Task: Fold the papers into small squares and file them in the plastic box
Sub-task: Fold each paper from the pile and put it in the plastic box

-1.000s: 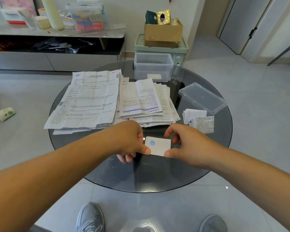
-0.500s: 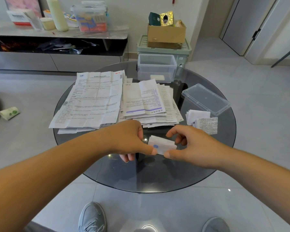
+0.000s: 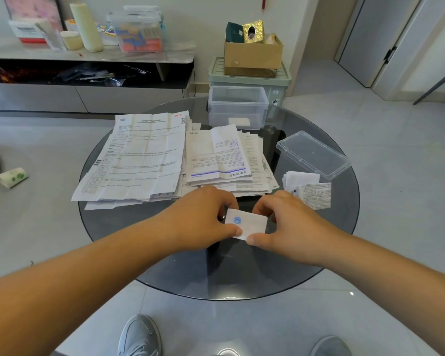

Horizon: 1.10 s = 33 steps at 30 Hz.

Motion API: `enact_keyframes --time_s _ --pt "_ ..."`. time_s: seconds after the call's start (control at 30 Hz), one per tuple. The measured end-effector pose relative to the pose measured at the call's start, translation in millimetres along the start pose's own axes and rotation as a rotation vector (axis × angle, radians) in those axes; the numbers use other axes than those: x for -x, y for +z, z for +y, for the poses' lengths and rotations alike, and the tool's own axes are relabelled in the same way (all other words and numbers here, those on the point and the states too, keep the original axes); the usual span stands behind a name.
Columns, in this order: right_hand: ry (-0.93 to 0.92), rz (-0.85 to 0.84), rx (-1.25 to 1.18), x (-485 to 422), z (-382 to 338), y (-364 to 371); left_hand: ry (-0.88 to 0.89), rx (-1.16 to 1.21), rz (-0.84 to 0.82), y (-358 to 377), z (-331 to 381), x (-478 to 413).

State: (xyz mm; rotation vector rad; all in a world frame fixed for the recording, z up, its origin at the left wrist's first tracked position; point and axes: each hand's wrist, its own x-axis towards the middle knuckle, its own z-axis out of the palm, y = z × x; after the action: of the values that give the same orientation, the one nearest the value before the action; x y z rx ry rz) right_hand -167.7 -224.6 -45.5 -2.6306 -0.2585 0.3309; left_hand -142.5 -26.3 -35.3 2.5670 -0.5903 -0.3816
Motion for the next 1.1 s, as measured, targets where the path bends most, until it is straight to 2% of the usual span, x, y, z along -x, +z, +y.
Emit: enact_keyframes --time_s 0.33,0.5,0.63,0.8,0.9,1.1 --pt "-0.065 0.017 -0.189 8 5 -5 0.086 0.019 0.102 9 13 -2" --pt "-0.106 0.054 -0.005 21 22 -41 0.163 0.056 0.106 10 38 -12" --pt "-0.031 0.159 0.021 21 63 -74 0.284 -0.130 0.166 8 59 -44" --pt "0.060 0.138 -0.045 12 83 -75 0.286 -0.328 0.048 15 67 -88" --pt "0.048 0.135 -0.025 5 84 -69 0.283 -0.332 0.005 22 68 -101" --pt "0.113 0.184 -0.002 -4 83 -59 0.286 -0.308 0.034 28 64 -107"
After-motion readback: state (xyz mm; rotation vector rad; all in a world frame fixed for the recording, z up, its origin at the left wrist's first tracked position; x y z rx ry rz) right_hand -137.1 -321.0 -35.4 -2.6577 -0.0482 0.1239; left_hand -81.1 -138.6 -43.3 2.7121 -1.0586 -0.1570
